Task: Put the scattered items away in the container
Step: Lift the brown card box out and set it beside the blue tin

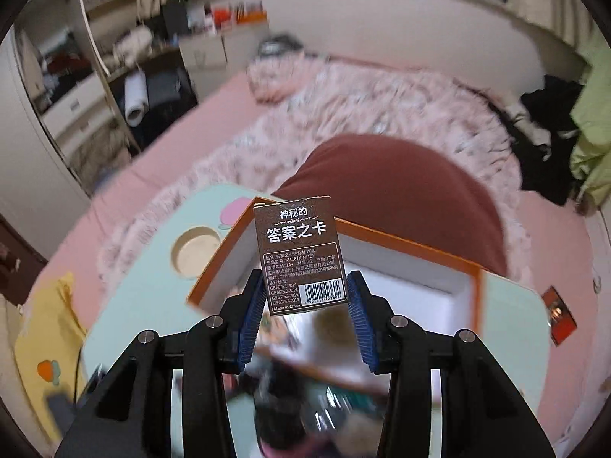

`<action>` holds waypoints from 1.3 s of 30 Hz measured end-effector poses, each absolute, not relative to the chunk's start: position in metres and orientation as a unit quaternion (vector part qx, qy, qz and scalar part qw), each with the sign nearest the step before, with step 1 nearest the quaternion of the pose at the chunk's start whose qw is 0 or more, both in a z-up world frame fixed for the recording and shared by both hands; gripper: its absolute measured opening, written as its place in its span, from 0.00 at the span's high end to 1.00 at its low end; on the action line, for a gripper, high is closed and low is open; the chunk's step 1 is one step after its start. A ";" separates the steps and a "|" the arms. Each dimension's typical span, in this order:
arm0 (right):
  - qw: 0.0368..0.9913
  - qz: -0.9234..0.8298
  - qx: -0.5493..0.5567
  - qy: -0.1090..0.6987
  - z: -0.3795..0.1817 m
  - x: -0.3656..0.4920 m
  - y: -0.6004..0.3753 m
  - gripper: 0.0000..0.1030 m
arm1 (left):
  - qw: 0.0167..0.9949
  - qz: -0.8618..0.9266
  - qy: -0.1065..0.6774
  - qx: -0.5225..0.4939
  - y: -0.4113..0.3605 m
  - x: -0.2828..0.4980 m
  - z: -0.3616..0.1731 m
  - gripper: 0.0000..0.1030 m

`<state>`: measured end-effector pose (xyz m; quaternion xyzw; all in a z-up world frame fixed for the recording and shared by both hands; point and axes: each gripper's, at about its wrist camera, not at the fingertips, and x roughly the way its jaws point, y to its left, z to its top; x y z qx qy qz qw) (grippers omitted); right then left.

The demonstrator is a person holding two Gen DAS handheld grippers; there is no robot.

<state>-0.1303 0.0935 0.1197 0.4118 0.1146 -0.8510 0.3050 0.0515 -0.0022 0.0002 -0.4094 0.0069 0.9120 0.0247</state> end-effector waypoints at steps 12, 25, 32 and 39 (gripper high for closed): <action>0.228 -0.836 0.494 0.075 0.028 -0.093 0.246 0.57 | 0.021 0.911 0.006 -0.412 -0.003 0.050 -0.001 0.00; 0.223 -0.864 0.451 0.012 0.016 -0.067 0.249 0.25 | 0.022 0.911 0.005 -0.412 -0.003 0.048 -0.002 0.00; 0.230 -0.879 0.416 0.041 -0.006 -0.015 0.255 0.23 | 0.021 0.911 0.005 -0.412 -0.005 0.048 -0.002 0.00; 0.199 -0.926 0.313 0.072 -0.025 -0.003 0.236 0.00 | 0.018 0.911 0.004 -0.412 -0.006 0.047 -0.002 0.00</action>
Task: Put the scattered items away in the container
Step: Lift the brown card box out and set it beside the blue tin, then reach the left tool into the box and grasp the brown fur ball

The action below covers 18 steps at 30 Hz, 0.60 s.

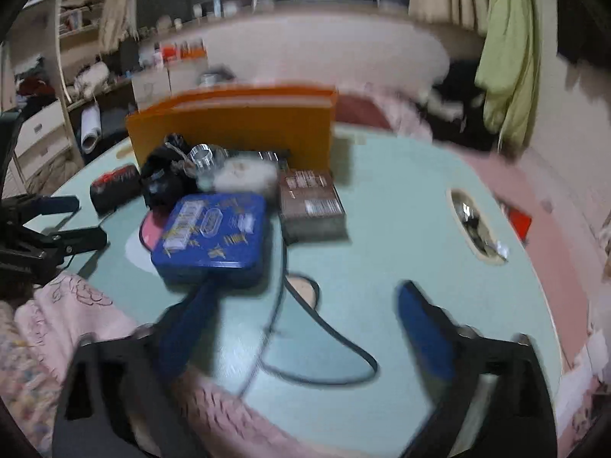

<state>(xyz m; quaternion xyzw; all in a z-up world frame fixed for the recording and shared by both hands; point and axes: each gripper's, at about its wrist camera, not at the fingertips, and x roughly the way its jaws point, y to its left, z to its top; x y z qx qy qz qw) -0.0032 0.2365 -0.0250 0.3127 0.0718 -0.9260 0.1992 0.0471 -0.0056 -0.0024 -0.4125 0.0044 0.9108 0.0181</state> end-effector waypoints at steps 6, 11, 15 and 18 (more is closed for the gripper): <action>0.214 -0.925 0.305 0.069 -0.029 -0.010 0.241 0.00 | 0.018 0.911 0.004 -0.412 -0.006 0.047 -0.002 0.00; 0.216 -0.926 0.303 0.068 -0.031 -0.010 0.242 0.00 | 0.009 0.911 0.004 -0.413 -0.007 0.049 -0.001 0.00; 0.217 -0.926 0.303 0.067 -0.030 -0.009 0.242 0.00 | 0.047 0.920 -0.007 -0.389 -0.009 0.056 0.020 0.00; 0.217 -0.926 0.303 0.067 -0.031 -0.010 0.242 0.00 | 0.092 0.929 -0.032 -0.358 -0.008 0.052 0.055 0.00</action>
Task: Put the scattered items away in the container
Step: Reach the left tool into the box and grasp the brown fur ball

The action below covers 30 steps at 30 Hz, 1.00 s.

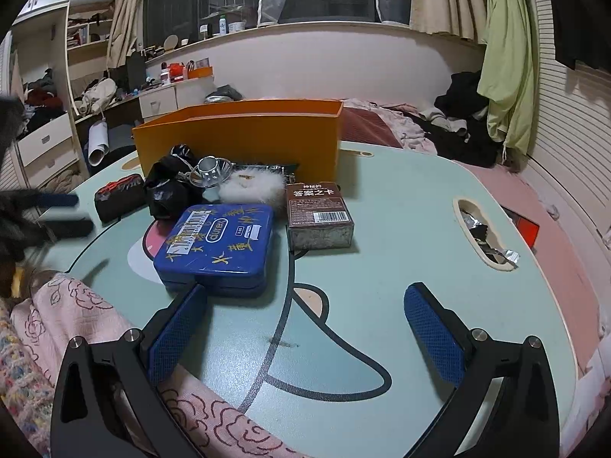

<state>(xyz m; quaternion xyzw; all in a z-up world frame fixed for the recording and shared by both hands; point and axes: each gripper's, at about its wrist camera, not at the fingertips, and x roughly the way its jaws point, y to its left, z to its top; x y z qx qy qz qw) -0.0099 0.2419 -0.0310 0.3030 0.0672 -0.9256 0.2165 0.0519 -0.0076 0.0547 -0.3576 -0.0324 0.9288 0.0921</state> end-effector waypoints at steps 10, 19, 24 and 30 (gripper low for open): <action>0.217 -0.926 0.303 0.067 -0.031 -0.009 0.242 0.00 | 0.077 0.861 -0.063 -0.499 0.017 -0.120 0.076 0.11; 0.217 -0.926 0.303 0.067 -0.030 -0.008 0.242 0.00 | 0.025 0.797 -0.053 -0.601 0.033 -0.185 0.010 0.29; 0.217 -0.926 0.302 0.067 -0.031 -0.009 0.242 0.00 | 0.013 0.808 -0.002 -0.589 0.034 -0.183 0.013 0.63; 0.217 -0.926 0.302 0.066 -0.031 -0.010 0.242 0.00 | 0.033 0.831 -0.027 -0.554 0.017 -0.178 0.038 0.63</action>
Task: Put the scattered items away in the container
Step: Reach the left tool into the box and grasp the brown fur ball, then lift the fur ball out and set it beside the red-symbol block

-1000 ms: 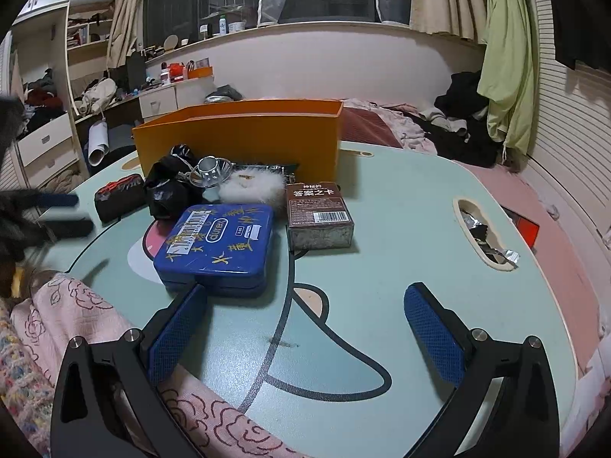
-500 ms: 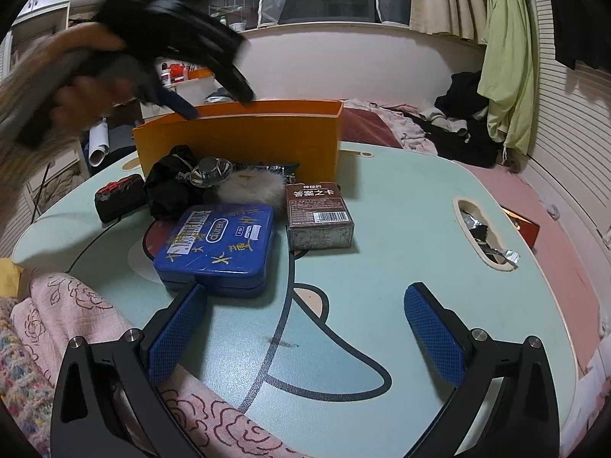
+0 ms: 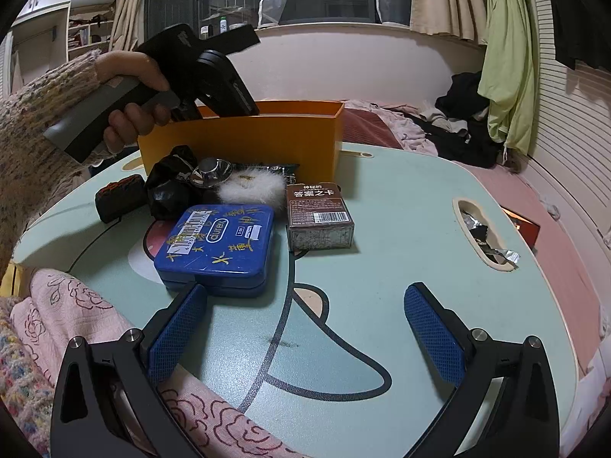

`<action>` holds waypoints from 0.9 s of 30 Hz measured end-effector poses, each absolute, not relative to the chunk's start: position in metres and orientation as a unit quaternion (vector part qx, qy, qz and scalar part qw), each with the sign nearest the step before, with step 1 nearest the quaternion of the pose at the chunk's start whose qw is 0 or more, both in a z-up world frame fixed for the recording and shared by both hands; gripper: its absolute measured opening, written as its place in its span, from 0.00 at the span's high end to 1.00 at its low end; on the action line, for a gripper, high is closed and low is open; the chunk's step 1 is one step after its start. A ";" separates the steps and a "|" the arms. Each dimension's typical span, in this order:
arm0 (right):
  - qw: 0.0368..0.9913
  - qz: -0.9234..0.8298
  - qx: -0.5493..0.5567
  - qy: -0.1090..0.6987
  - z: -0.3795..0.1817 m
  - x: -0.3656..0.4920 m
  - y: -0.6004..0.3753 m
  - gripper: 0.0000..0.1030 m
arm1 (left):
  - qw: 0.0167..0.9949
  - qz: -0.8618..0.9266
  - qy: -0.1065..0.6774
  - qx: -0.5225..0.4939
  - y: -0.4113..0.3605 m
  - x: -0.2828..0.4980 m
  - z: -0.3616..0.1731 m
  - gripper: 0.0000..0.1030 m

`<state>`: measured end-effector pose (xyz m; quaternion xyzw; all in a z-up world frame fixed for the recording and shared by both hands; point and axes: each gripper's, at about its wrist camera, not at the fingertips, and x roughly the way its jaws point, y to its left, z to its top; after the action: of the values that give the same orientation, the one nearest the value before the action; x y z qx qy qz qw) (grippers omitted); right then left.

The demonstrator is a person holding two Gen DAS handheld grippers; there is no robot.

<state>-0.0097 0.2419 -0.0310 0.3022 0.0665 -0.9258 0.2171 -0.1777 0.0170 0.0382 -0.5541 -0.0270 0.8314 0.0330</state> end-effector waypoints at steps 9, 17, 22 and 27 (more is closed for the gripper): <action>0.217 -0.926 0.302 0.066 -0.031 -0.010 0.242 0.00 | 0.117 0.886 -0.079 -0.443 0.001 -0.107 0.127 0.63; 0.217 -0.926 0.302 0.066 -0.032 -0.010 0.242 0.00 | 0.142 0.877 -0.107 -0.446 -0.008 -0.053 0.086 0.63; 0.217 -0.926 0.302 0.066 -0.032 -0.010 0.242 0.00 | 0.128 0.873 -0.117 -0.456 -0.014 -0.040 0.063 0.63; 0.217 -0.926 0.302 0.066 -0.032 -0.010 0.242 0.00 | 0.123 0.871 -0.110 -0.464 -0.013 -0.036 0.057 0.49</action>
<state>-0.0102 0.2425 -0.0319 0.3020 0.0661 -0.9258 0.2174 -0.0359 -0.0134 0.0573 -0.4636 -0.1097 0.8706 0.1227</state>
